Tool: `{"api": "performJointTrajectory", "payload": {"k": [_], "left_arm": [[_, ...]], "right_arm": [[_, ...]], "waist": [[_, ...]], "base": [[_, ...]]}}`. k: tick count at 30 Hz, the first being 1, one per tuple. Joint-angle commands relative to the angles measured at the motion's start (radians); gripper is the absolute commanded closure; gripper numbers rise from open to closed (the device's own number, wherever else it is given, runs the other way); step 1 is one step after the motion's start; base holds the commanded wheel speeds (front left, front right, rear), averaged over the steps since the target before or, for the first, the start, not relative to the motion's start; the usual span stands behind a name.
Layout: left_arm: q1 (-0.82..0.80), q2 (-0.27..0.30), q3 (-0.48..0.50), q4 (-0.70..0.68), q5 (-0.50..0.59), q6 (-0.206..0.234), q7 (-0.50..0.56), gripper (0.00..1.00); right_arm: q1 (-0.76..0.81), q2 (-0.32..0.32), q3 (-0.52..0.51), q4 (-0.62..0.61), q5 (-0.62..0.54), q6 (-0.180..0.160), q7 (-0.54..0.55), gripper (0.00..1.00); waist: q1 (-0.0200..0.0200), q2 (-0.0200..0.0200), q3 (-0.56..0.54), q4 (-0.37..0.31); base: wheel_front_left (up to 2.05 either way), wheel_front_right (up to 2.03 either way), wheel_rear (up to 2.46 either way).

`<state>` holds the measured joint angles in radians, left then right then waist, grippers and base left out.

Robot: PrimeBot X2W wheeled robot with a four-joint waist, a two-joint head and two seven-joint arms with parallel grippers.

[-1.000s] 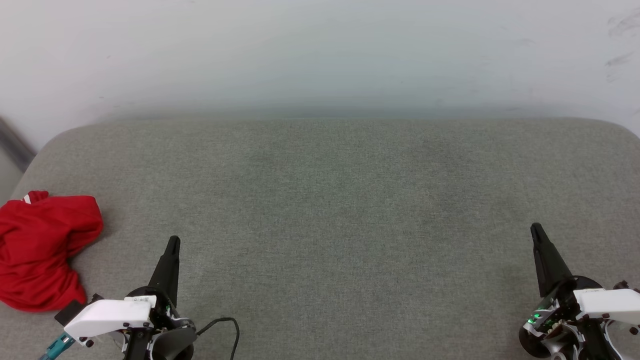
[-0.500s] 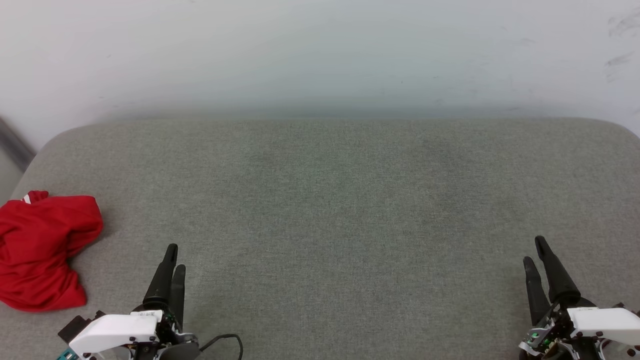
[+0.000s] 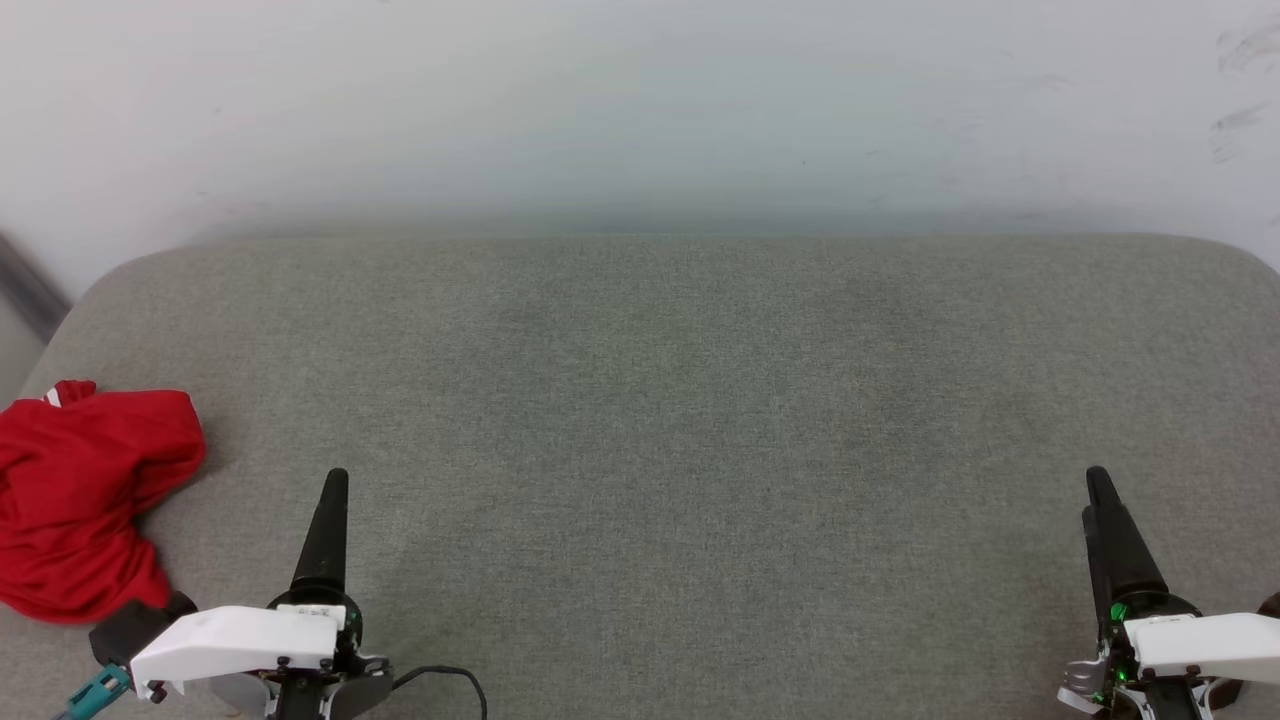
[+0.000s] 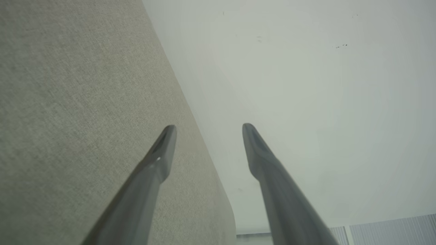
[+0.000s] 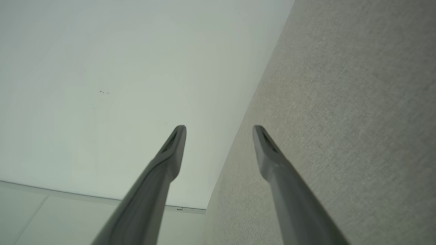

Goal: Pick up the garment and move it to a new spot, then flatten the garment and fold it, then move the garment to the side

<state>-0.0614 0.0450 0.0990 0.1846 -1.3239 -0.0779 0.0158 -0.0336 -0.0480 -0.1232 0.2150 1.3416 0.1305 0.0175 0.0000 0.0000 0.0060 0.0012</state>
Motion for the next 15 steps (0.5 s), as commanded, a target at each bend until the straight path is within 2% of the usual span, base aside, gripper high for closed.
{"api": "performJointTrajectory", "payload": {"k": [1,15], "left_arm": [[-0.005,0.003,-0.007,-0.031,0.047,0.006,-0.01,0.0],[0.013,0.004,-0.075,-0.093,0.37,0.093,-0.065,0.0]], "right_arm": [[-0.004,-0.003,-0.002,-0.03,-0.042,0.0,-0.01,0.0],[0.027,-0.004,0.022,-0.132,-0.348,0.0,-0.065,0.0]], "waist": [[0.0,0.0,0.0,0.0],[0.0,0.0,0.003,0.002]], "base": [[0.0,0.0,0.0],[0.0,0.0,0.0]]}}
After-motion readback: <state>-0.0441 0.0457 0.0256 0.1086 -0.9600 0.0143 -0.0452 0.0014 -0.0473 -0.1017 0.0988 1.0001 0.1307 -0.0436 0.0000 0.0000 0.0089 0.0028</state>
